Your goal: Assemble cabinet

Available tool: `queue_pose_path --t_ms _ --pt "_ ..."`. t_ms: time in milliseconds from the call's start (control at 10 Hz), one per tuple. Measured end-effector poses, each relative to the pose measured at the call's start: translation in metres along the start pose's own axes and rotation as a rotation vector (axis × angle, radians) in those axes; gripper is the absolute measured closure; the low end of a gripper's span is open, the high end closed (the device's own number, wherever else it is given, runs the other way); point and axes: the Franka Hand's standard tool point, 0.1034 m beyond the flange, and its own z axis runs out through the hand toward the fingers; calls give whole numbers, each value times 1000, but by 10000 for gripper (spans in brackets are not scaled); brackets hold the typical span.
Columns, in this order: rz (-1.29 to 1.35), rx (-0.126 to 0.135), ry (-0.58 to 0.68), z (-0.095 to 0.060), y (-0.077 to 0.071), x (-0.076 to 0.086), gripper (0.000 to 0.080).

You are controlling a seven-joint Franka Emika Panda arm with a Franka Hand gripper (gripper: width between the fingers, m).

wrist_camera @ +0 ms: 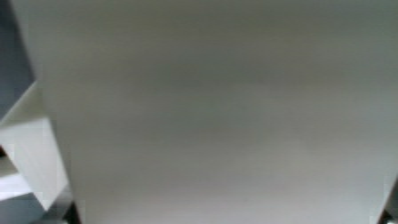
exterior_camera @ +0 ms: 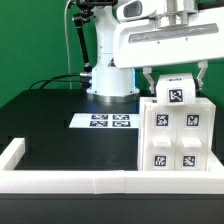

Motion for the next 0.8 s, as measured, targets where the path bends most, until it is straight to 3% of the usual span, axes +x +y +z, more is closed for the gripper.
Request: queue_pose_path --t_ms 500,800 --pt "403 11 6 1 -1 0 256" --pt "680 38 -15 1 1 1 256"
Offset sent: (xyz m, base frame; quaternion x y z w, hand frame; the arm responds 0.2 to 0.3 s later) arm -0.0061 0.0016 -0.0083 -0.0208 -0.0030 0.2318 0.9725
